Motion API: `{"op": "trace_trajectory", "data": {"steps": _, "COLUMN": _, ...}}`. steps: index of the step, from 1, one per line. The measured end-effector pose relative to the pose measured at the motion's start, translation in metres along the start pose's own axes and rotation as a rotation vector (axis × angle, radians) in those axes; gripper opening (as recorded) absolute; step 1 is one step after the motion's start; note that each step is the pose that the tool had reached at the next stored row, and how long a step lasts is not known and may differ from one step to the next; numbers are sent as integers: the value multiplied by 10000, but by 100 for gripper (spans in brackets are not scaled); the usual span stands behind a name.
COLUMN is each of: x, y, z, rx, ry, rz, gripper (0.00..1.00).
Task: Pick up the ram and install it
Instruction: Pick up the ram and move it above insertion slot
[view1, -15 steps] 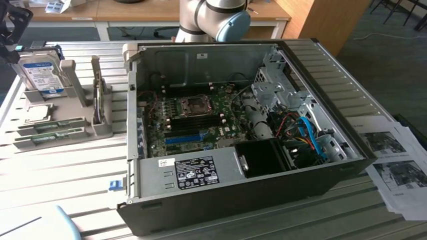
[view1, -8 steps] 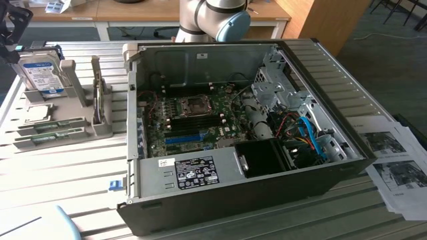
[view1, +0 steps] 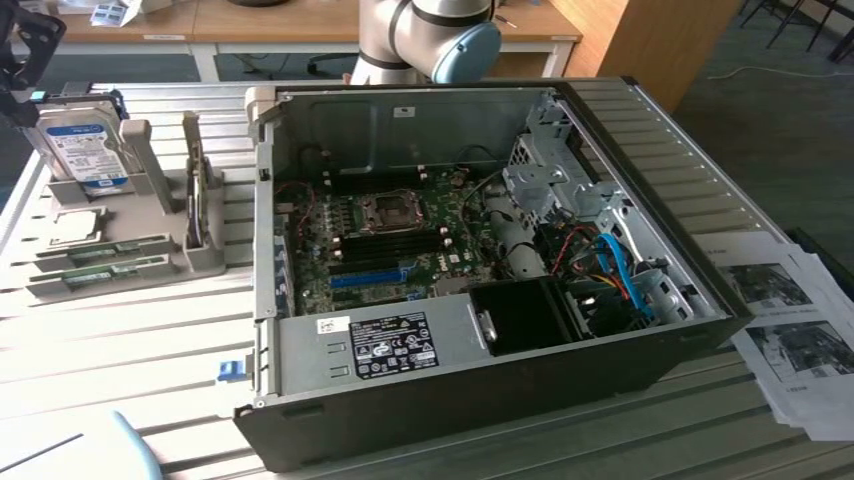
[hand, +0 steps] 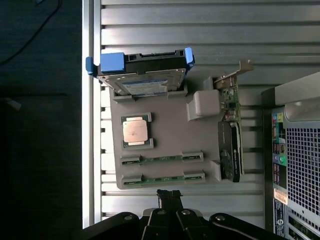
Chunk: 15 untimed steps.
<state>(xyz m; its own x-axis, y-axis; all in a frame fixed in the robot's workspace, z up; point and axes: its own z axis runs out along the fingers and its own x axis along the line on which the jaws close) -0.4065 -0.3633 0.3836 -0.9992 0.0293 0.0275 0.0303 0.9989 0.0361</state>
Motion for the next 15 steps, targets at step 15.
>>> {"op": "trace_trajectory", "data": {"steps": 15, "x": 0, "y": 0, "z": 0, "rx": 57, "ry": 74, "rz": -2059, "gripper": 9}}
